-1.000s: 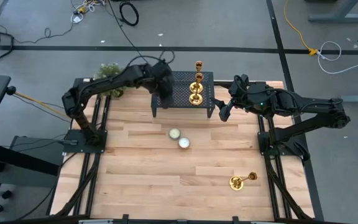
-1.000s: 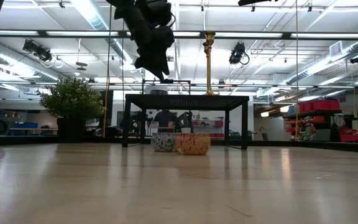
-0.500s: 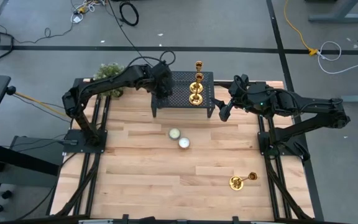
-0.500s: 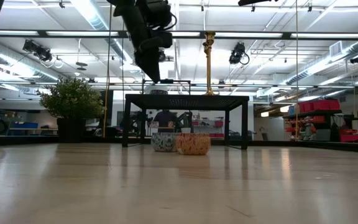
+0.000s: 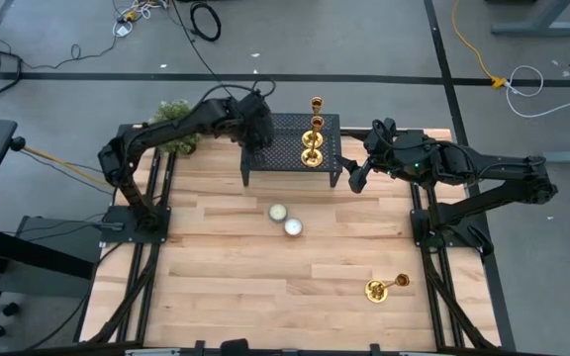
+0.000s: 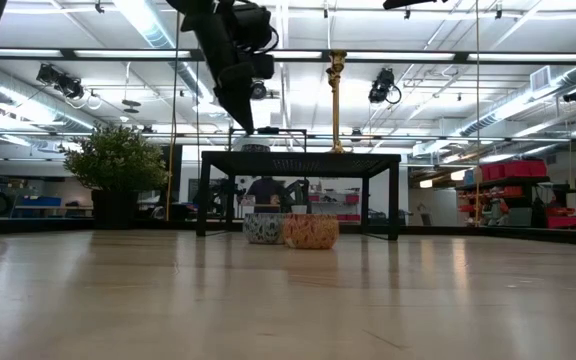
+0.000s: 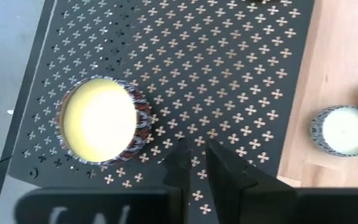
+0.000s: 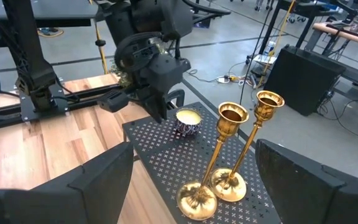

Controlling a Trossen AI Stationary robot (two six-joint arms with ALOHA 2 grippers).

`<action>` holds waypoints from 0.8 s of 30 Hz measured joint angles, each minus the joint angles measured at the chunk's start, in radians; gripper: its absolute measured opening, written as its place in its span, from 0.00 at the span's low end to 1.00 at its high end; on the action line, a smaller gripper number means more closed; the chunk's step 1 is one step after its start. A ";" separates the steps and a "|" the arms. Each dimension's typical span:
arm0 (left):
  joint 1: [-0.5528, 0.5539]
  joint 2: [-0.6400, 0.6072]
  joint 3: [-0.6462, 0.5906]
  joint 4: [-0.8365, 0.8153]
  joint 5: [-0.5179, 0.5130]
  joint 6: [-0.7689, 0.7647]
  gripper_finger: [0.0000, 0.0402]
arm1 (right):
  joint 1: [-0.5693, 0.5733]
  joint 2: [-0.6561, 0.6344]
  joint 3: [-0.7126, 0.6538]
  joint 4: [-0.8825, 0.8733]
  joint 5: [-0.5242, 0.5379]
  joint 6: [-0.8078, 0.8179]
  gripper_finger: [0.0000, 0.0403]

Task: Pick & Place candle stick holders
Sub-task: Put the patterned red scented candle on the shelf

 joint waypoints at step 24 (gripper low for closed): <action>0.068 0.058 -0.001 -0.044 0.179 0.120 0.01 | 0.000 0.000 0.000 0.000 0.000 -0.001 0.84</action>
